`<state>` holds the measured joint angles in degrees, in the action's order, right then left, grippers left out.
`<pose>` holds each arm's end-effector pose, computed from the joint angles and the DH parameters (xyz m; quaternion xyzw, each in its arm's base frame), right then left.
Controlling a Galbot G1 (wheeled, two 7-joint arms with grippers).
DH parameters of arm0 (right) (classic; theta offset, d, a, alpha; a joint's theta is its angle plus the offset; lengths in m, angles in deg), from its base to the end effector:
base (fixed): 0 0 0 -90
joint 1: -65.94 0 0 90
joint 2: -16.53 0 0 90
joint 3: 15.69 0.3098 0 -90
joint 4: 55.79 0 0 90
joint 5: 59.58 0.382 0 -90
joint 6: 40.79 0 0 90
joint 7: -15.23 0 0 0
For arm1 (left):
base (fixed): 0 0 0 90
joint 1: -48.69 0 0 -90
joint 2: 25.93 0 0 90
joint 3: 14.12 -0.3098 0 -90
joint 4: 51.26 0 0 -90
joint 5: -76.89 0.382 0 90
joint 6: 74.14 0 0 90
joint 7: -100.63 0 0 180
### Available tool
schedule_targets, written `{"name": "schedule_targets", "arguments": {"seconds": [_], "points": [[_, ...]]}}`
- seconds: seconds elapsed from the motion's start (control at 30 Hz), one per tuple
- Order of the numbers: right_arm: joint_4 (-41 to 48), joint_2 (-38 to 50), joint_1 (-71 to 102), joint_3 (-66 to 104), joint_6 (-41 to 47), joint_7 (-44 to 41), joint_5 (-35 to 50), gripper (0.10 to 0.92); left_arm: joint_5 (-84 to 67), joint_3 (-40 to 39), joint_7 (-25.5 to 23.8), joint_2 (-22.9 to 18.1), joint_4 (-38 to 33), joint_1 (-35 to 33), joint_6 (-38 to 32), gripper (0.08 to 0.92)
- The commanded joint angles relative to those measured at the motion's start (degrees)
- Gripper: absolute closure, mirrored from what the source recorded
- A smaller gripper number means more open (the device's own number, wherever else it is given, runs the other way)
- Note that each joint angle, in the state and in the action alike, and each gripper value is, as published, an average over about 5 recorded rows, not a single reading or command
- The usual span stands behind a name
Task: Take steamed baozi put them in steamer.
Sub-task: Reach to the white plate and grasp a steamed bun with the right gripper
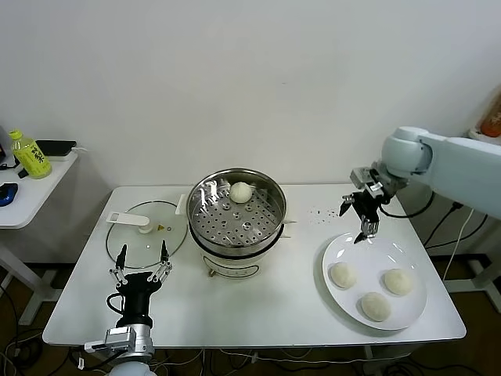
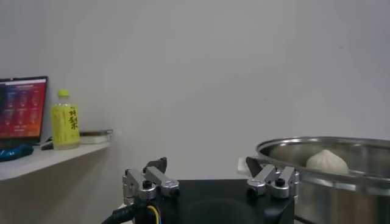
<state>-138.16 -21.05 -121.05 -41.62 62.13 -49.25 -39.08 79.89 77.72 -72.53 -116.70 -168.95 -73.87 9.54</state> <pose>0.5062 -0.0781 -0.1047 0.5671 -0.4960 0.5194 0.4033 0.2137 0.0091 -0.2936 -0.0741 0.9967 0.0285 0.0138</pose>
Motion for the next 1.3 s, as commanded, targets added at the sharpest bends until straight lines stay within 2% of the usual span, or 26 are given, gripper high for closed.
{"name": "schedule_targets", "arguments": {"seconds": [0.03, 0.57, 1.3], "points": [[-3.10, 4.65, 12.08, 5.39, 3.41, 0.88, -3.69, 0.203, 0.16, -0.09, 0.04, -0.15, -0.38, -0.02, 0.08, 0.177], [1.20, 2.95, 25.00, 14.17, 2.82, 2.90, -11.43, 0.203, 0.25, -0.24, 0.05, -0.46, 0.70, -0.21, -0.38, 0.177], [6.55, -2.20, 30.36, 18.82, 2.33, 4.80, -13.62, 0.203, 0.13, -0.04, 0.02, -0.32, 2.17, 0.09, -0.58, 0.177]]}}
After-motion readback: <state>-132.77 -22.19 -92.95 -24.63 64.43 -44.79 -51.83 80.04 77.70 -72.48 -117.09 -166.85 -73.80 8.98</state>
